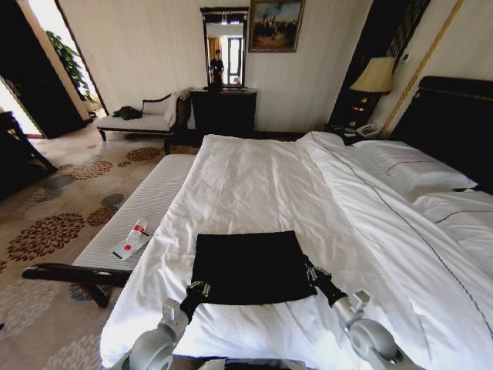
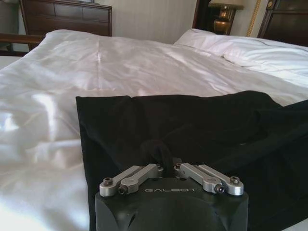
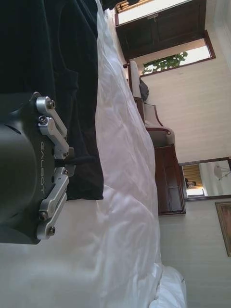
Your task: Fold the clothes on the bed.
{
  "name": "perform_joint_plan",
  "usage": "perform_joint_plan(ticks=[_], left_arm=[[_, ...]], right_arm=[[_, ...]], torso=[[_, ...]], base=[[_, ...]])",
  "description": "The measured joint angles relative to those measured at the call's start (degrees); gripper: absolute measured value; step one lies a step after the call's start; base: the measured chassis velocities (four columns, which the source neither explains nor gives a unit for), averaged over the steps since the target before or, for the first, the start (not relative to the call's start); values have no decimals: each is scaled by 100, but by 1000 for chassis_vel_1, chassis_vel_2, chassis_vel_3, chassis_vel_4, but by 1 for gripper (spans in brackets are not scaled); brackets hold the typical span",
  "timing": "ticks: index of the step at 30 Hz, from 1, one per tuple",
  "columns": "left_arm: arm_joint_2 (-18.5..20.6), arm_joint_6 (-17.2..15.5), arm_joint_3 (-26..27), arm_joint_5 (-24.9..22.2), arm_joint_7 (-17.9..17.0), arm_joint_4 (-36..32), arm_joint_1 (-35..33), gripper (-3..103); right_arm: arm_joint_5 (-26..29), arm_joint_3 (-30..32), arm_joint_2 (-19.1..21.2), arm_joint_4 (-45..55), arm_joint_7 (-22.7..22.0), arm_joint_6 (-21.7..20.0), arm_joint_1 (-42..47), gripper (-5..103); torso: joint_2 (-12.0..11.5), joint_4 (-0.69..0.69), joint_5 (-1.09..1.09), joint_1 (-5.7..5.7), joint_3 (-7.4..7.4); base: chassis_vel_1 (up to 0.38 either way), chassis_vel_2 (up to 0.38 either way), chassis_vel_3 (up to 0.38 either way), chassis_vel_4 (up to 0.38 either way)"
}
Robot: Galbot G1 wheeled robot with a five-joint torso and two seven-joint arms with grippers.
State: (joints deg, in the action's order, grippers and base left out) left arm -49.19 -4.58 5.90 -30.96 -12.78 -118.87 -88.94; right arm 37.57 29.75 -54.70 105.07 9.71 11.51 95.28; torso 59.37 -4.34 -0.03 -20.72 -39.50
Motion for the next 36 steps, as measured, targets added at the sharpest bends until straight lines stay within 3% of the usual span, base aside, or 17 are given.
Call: perform_joint_plan(ticks=[6,7,9,10,13,15,19,21,23,24,25,26,27,30,36], left_arm=[[105,-141,41,55,-138,-101,-127,17],[171,-151,71,89,-139,-159,-184,27],[344,-145,150,182,-112,-290,-309,32],[344,-145,150,182,-112,-290,-309,32],[615,-89,300,289,-27,-592,-550,50],[661,-82,333,291,-22,-669,-584,50],[717,-127,494,-98,-168,-882,-297,71],[698,-156,549,-263,-216,-860,-172,76],[630,-288,726,-848,-390,-644,148,82],[630,-288,726,-848,-390,-644,148,82],[603,-350,768,-1010,-460,-529,239,88],[558,-427,813,-1189,-556,-271,398,92],[517,-455,824,-1290,-582,-59,541,97],[454,-475,798,-1517,-587,207,825,99],[421,-483,495,-1957,-316,784,1828,100]], right_arm=[[11,15,27,-37,102,328,67,20],[59,52,54,-14,112,349,104,25],[70,164,114,63,104,383,215,35],[70,164,114,63,104,383,215,35],[210,410,210,293,33,414,388,51],[293,474,242,376,-1,381,397,51],[1091,627,523,655,-416,-253,-23,74],[1352,615,618,660,-549,-498,-227,74],[1991,481,913,587,-982,-1315,-787,85],[1991,481,913,587,-982,-1315,-787,85],[2212,429,1010,556,-1186,-1703,-965,90],[2759,308,1150,493,-1523,-2376,-1283,95],[3181,196,1215,412,-1717,-2737,-1522,98],[3593,-22,1269,221,-1869,-3053,-1902,100],[3647,-265,1172,-28,-1934,-3135,-2235,100]], torso=[[0,1,0,1,0],[0,1,0,0,0],[0,2,1,0,0],[0,2,1,0,0],[0,0,1,0,0],[0,0,1,1,0],[0,0,0,1,0],[0,0,1,1,0],[0,1,1,-1,-1],[0,1,1,-1,-1],[-1,3,1,-1,-1],[-1,3,-1,-2,-2],[-1,3,0,-1,-2],[-1,4,0,-1,-1],[-1,-2,1,-1,-1]], base=[[0,0,0,0],[0,0,0,0],[0,0,0,0],[0,0,0,0],[0,0,0,0],[0,0,0,0],[0,0,0,0],[0,0,0,0],[0,0,0,0],[0,0,0,0],[0,0,0,0],[0,0,0,0],[0,0,0,0],[0,0,0,0],[0,0,0,0]])
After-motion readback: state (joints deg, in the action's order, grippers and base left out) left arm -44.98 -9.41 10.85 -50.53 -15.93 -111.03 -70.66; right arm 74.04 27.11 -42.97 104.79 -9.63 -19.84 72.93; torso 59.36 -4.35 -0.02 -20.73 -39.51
